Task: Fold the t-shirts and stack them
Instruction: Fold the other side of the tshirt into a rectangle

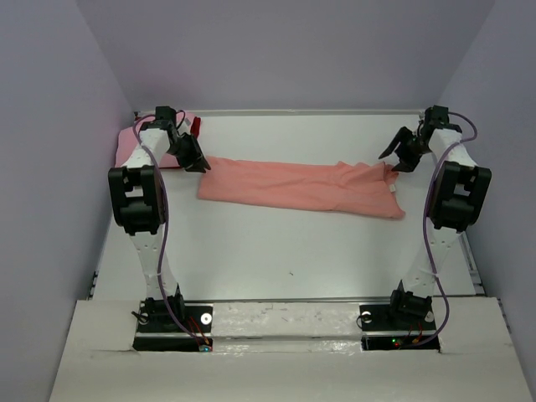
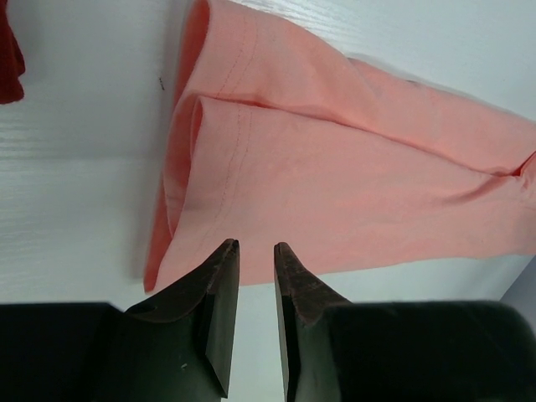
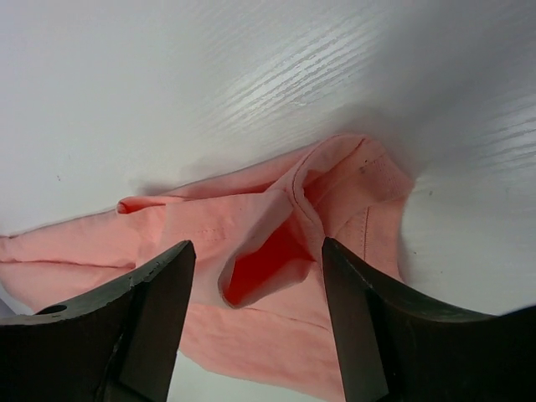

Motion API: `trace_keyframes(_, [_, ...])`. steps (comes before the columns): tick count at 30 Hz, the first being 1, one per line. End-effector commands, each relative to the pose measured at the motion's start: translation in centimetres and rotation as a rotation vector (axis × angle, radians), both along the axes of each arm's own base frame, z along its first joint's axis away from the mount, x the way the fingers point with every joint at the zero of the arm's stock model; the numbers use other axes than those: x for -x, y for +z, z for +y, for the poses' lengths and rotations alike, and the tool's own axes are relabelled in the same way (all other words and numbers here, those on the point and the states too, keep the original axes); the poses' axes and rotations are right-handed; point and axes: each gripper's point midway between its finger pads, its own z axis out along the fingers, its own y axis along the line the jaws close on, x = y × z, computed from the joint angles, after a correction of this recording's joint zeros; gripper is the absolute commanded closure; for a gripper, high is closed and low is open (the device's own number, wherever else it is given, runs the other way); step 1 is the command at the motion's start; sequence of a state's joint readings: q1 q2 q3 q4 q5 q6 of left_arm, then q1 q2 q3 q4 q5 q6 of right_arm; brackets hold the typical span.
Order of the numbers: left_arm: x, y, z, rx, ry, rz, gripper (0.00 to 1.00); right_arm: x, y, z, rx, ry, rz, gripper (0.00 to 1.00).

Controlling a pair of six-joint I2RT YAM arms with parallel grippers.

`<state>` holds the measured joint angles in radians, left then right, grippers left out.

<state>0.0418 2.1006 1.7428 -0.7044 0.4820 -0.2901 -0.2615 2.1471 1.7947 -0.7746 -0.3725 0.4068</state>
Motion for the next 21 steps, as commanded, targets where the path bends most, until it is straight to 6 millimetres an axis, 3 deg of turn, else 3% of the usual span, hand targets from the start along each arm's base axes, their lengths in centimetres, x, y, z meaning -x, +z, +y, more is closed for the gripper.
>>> trace_keyframes(1, [0.0,2.2,-1.4,0.042,-0.03,-0.04,0.67,-1.6,4.2,-1.6,0.072,-0.002,-0.108,0.32])
trace_keyframes(4, [0.2,3.0,-3.1,0.096,-0.062,-0.063,0.65,-2.8,6.9,-1.7,0.081,0.012,-0.181,0.34])
trace_keyframes(7, [0.7,3.8,-6.4,0.131,-0.134,-0.087,0.65,-4.1,9.1,-1.3,0.064,0.048,-0.248,0.34])
trace_keyframes(10, [1.2,5.2,-9.5,0.162,-0.203,-0.13,0.65,-4.8,9.9,0.1,0.028,0.118,-0.294,0.35])
trace_keyframes(13, [1.8,6.3,-12.5,0.188,-0.27,-0.159,0.65,-5.1,9.7,3.1,0.008,0.222,-0.319,0.36])
trace_keyframes(14, [1.9,6.5,-13.2,0.19,-0.284,-0.163,0.65,-5.1,9.5,5.0,0.008,0.269,-0.319,0.36])
trace_keyframes(15, [2.5,6.3,-14.3,0.183,-0.307,-0.156,0.65,-5.0,8.6,5.8,0.021,0.3,-0.303,0.36])
trace_keyframes(17, [3.0,5.7,-15.3,0.17,-0.326,-0.139,0.65,-5.2,8.2,8.5,0.054,0.363,-0.285,0.37])
trace_keyframes(21, [4.1,4.9,-16.8,0.131,-0.368,-0.125,0.65,-4.9,5.9,11.8,0.102,0.44,-0.202,0.39])
